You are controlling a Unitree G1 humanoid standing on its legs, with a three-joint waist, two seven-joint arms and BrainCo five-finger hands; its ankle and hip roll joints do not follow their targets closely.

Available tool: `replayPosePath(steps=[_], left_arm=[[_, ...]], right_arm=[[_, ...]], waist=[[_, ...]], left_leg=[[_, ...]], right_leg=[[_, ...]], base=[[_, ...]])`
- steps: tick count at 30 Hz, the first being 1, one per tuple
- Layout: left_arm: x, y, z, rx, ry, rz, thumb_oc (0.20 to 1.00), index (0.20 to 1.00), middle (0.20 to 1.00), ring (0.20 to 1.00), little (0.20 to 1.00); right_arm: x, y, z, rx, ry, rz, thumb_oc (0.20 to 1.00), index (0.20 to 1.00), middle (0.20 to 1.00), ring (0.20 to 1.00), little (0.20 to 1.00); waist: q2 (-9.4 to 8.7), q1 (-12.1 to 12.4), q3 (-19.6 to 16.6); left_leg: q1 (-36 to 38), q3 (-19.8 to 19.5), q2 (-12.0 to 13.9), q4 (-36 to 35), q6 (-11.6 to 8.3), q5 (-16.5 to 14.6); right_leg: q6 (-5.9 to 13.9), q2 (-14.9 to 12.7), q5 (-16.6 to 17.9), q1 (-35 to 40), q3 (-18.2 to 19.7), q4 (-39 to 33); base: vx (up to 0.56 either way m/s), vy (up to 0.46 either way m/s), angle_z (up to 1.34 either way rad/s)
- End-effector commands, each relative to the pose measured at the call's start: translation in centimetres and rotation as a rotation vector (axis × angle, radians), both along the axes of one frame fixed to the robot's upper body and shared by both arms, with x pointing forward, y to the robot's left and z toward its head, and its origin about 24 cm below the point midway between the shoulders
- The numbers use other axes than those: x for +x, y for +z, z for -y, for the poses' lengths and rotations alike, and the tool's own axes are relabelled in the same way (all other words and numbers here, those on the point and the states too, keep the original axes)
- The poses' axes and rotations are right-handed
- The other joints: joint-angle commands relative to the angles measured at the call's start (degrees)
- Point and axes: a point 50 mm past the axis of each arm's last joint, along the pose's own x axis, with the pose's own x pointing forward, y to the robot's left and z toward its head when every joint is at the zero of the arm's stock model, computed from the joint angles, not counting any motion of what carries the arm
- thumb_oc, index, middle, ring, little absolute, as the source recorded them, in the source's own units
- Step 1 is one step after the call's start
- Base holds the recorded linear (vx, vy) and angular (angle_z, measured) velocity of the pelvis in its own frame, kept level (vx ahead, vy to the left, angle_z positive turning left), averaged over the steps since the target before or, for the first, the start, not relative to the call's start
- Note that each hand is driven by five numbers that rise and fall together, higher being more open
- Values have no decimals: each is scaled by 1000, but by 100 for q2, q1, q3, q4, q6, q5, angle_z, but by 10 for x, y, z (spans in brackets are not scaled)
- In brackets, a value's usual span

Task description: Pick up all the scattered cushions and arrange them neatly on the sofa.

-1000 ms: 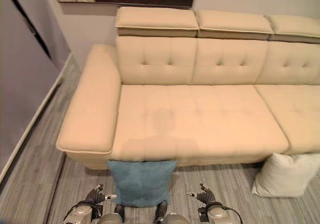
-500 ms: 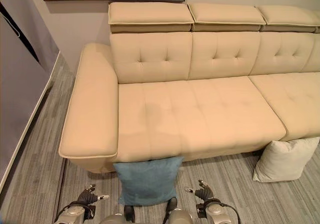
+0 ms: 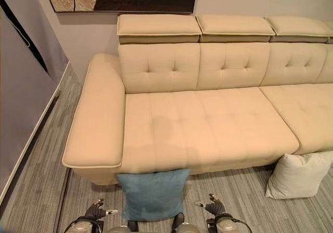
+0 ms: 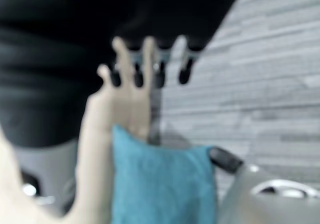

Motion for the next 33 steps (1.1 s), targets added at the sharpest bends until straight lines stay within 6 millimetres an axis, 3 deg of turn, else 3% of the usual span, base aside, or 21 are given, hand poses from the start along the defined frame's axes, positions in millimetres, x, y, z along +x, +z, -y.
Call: replayPosePath(steps=[1, 3, 5, 10, 13, 16, 17, 18, 20, 24, 27, 29, 33], left_arm=[[28, 11, -4, 36, -7, 89, 1000, 1000, 1000, 1000, 1000], [28, 12, -6, 39, -1, 93, 1000, 1000, 1000, 1000, 1000], [22, 10, -9, 32, 15, 72, 1000, 1000, 1000, 1000, 1000], [13, 5, -6, 16, 25, 38, 1000, 1000, 1000, 1000, 1000], [19, 5, 1, 5, -3, 47, 1000, 1000, 1000, 1000, 1000], [27, 8, 5, -3, -17, 73, 1000, 1000, 1000, 1000, 1000], [32, 10, 7, -8, -16, 88, 1000, 1000, 1000, 1000, 1000], [33, 10, 8, -9, -16, 95, 1000, 1000, 1000, 1000, 1000], [34, 11, 7, -9, 4, 105, 1000, 1000, 1000, 1000, 1000], [34, 12, 5, 3, 11, 106, 1000, 1000, 1000, 1000, 1000], [59, 28, -5, 44, 41, 224, 1000, 1000, 1000, 1000, 1000], [66, 32, -6, 49, 49, 250, 1000, 1000, 1000, 1000, 1000], [107, 64, -8, 99, 71, 438, 1000, 1000, 1000, 1000, 1000]], right_arm=[[41, 17, -8, -5, 52, 135, 1000, 1000, 1000, 1000, 1000], [42, 17, -9, -7, 60, 140, 1000, 1000, 1000, 1000, 1000], [35, 13, -8, -7, 55, 105, 1000, 1000, 1000, 1000, 1000], [33, 12, -7, -7, 47, 103, 1000, 1000, 1000, 1000, 1000], [28, 11, -1, -9, 22, 98, 1000, 1000, 1000, 1000, 1000], [29, 13, 5, -23, 7, 103, 1000, 1000, 1000, 1000, 1000], [30, 14, 7, -30, 7, 107, 1000, 1000, 1000, 1000, 1000], [32, 15, 8, -33, 6, 108, 1000, 1000, 1000, 1000, 1000], [34, 16, 7, -33, 6, 117, 1000, 1000, 1000, 1000, 1000], [37, 17, 6, -36, -5, 131, 1000, 1000, 1000, 1000, 1000], [51, 25, 4, -49, -13, 188, 1000, 1000, 1000, 1000, 1000], [55, 27, 3, -51, -14, 202, 1000, 1000, 1000, 1000, 1000], [84, 47, 1, -77, -38, 333, 1000, 1000, 1000, 1000, 1000]], waist=[[-68, 11, 384], [-46, 44, 378], [-144, 217, 163], [-126, 204, 79], [-98, 78, 252], [-111, 19, 406], [-141, 32, 469], [-172, 47, 496], [-139, 41, 419], [-97, -49, 366], [-153, -22, 628], [-161, -4, 690], [-136, 26, 1142]], left_leg=[[-174, -245, -96, -56, -89, 109], [-222, -197, -60, -51, -73, 129], [-328, -129, -99, -62, -160, 203], [-305, -108, 1, -73, -261, 305], [-593, -270, 135, 161, -455, 483], [-934, -354, 177, 733, -541, 426], [-1013, -488, 157, 973, -562, 334], [-963, -765, 118, 1182, -542, 51], [-879, -1008, 99, 994, -515, 41], [-757, -801, 101, 624, -417, 89], [-949, -711, 14, 808, -278, -50], [-1041, -706, 1, 875, -255, -69], [-1619, -675, -10, 1258, -206, -101]], right_leg=[[543, -476, 235, 49, 110, 421], [487, -469, 56, 100, 75, 627], [434, -327, -112, 517, -58, 113], [383, -159, -94, 728, -121, -359], [206, 30, -195, 802, -154, -586], [109, 17, -248, 756, -271, -502], [71, -11, -245, 717, -290, -447], [41, -70, -245, 638, -273, -348], [84, -81, -199, 532, -206, -276], [175, -211, -177, 366, -182, -9], [188, -423, -193, -71, -76, 445], [188, -456, -194, -186, -47, 540], [156, -636, -176, -788, -23, 994]], base=[[-192, 58, -42], [-97, 26, -53], [-72, -83, -50], [-18, -117, -10], [-133, -188, 17], [-143, -81, 67], [-106, -9, 61], [-89, 11, 31], [13, 65, -14], [46, 127, -15], [-46, 110, -18], [-70, 48, -1], [-168, 48, -2]])
